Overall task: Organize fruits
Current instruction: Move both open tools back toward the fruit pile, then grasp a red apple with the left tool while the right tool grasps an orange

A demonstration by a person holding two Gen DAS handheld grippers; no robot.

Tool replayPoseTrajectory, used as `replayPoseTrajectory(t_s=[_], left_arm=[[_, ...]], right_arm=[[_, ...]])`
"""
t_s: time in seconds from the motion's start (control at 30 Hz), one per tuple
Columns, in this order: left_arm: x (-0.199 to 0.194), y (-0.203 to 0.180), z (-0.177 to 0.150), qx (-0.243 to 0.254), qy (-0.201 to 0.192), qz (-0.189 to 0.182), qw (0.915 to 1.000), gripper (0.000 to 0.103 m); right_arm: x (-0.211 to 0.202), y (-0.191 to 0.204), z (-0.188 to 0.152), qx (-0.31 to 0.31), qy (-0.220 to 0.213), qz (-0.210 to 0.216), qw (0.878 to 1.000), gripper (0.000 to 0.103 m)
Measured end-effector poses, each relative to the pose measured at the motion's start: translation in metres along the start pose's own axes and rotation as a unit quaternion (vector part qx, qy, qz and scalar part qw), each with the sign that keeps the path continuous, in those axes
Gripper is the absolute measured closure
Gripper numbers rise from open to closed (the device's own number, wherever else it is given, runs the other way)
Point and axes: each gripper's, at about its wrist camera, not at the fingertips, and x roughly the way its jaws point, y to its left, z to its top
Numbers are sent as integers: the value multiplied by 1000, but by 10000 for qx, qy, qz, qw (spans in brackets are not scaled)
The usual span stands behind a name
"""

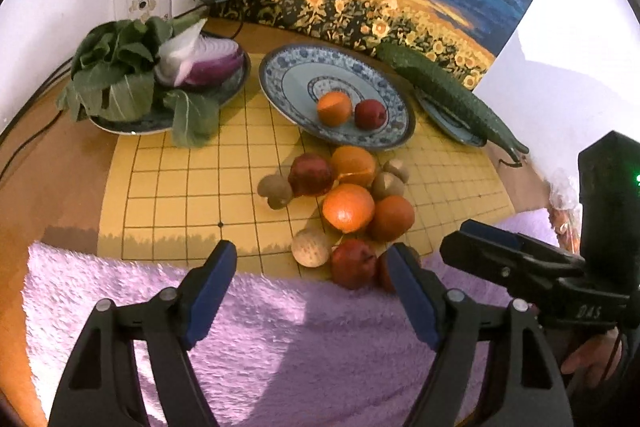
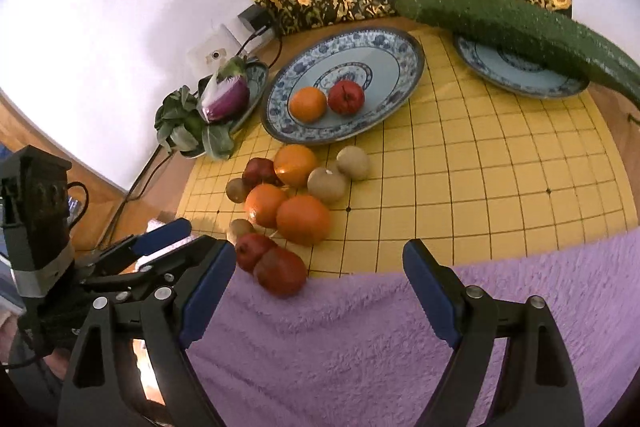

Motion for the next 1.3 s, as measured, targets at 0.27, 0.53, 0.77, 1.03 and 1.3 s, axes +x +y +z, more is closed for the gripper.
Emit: replayPoseTrajectory(t_s=[0.27,0.53,0.77,1.03,1.3], left_arm=[[0,-4,-5,-136,-72,95,9998,54],[5,-16,-12,-208,259,-392,9987,62],[20,-8,-8,-393,485,-402,9972,65],[28,-1,0,-591,572,-704,9941,74],[21,-1,0,-515,494,-737,9947,74]], right_arm=[[9,-3,3,84,66,98,9999,18],[17,1,1,131,158,176,9996,21],[21,3,-3,226,151,254,9993,21],[23,2,-4,240,327,338,9986,41],[23,1,9,406,176,287,9986,48]])
